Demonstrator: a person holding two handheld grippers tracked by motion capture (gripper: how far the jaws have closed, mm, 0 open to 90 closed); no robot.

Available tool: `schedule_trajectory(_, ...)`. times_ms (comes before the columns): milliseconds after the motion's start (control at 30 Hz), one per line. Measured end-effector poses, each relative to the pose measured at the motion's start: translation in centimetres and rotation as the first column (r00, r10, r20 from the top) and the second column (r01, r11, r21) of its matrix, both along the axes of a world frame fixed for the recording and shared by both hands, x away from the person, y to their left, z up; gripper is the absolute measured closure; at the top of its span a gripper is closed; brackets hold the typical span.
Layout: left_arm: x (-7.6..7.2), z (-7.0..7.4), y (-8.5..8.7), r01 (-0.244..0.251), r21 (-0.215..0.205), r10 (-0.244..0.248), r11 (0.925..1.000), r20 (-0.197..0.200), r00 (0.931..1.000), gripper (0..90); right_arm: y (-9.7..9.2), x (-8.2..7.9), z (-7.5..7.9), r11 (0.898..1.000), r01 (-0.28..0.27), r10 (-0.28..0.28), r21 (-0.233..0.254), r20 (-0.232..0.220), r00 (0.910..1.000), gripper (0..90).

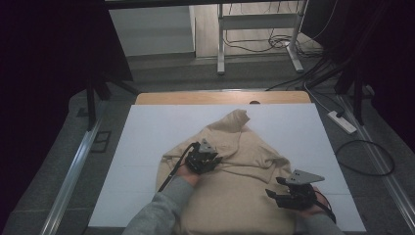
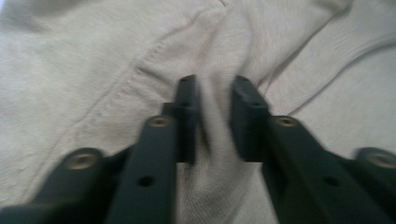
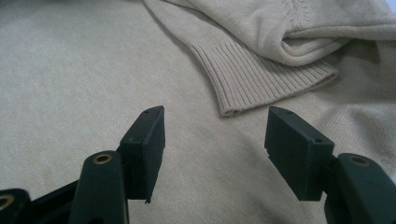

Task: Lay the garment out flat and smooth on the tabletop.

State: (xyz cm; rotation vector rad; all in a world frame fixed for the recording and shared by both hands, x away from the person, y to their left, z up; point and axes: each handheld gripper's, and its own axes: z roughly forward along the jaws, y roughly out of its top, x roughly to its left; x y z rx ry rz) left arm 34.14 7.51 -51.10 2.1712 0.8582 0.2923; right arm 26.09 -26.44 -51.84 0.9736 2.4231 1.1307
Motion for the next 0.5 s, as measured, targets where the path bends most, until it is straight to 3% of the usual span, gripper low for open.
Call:
schedule_trajectory(267, 0.3, 1.4, 2.1, -0.030, -0.057, 0.032, 0.9980, 0.035, 0.9989, 79.9, -0.1, 0.1, 0.0, 1.000, 0.004, -0.004, -0.003, -0.009, 0.9999, 37.8)
schedule_trajectory(367, 0.9, 2.5, 4.1, -0.063, -0.105, 0.068, 0.9925, 0.044, 0.9967, 80.3, -0.2, 0.1, 0.0, 1.000, 0.006, -0.006, -0.005, -0.012, 0.9999, 37.7)
schedule_trajectory(500, 1.6, 3.5, 5.6, -0.097, -0.128, 0.105, 0.9870, 0.058, 0.9927, 80.3, -0.2, 0.2, -0.1, 1.000, 0.008, -0.008, -0.008, -0.015, 0.9998, 37.5)
